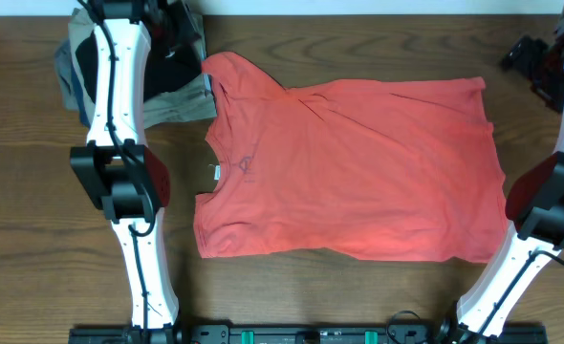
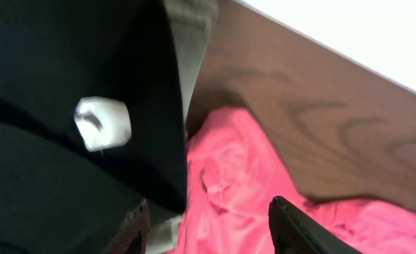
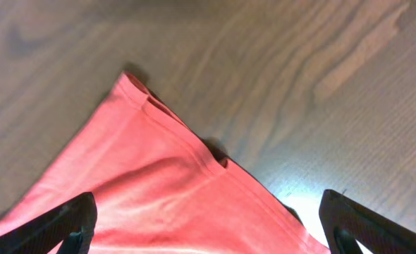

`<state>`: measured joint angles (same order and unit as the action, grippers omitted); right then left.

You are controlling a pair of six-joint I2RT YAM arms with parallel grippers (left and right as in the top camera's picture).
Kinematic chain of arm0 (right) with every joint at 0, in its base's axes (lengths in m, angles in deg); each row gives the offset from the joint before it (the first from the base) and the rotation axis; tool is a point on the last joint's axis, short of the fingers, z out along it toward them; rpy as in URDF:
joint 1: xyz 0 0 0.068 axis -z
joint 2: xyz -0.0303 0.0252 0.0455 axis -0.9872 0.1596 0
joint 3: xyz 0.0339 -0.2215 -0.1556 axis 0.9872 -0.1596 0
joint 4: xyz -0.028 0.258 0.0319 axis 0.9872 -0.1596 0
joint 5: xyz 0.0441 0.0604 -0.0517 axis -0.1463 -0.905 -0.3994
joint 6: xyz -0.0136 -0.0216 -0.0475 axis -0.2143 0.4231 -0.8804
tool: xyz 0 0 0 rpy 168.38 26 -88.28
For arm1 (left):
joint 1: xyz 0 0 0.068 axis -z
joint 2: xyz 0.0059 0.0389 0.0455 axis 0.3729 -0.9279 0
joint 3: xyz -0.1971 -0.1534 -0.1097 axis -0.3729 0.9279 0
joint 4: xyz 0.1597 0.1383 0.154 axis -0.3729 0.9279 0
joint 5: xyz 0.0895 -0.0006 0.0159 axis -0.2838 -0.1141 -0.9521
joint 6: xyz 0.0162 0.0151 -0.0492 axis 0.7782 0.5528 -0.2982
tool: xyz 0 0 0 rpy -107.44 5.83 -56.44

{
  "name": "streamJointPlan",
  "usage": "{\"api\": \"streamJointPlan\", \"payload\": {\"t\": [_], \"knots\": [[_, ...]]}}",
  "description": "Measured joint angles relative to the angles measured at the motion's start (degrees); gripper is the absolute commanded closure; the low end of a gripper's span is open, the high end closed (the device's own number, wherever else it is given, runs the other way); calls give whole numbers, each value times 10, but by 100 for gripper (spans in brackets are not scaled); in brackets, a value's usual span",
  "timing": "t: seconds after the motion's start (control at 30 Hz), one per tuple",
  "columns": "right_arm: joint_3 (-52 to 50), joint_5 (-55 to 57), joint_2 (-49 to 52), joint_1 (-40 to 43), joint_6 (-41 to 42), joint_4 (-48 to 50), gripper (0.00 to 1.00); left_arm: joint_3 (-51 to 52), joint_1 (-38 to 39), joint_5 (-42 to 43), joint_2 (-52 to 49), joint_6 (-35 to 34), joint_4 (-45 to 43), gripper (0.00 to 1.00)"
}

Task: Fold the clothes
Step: 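Release the shirt and bring both grippers back to its side edges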

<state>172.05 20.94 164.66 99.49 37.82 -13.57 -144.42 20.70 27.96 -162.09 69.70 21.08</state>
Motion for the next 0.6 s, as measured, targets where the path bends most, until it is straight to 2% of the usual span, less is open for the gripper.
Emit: {"api": "streamJointPlan", "payload": {"t": [0.17, 0.3, 0.5, 0.6], "knots": [[0, -16, -3, 0, 0, -40, 1, 0, 0, 0, 13, 1, 56, 45], [0, -31, -22, 0, 0, -94, 1, 0, -1, 0, 56, 3, 141, 45], [0, -42, -101, -3, 0, -165, 2, 0, -1, -17, 190, 10, 283, 45], [0, -47, -155, -3, 0, -204, 1, -4, -1, -36, 259, 17, 296, 41]]}}
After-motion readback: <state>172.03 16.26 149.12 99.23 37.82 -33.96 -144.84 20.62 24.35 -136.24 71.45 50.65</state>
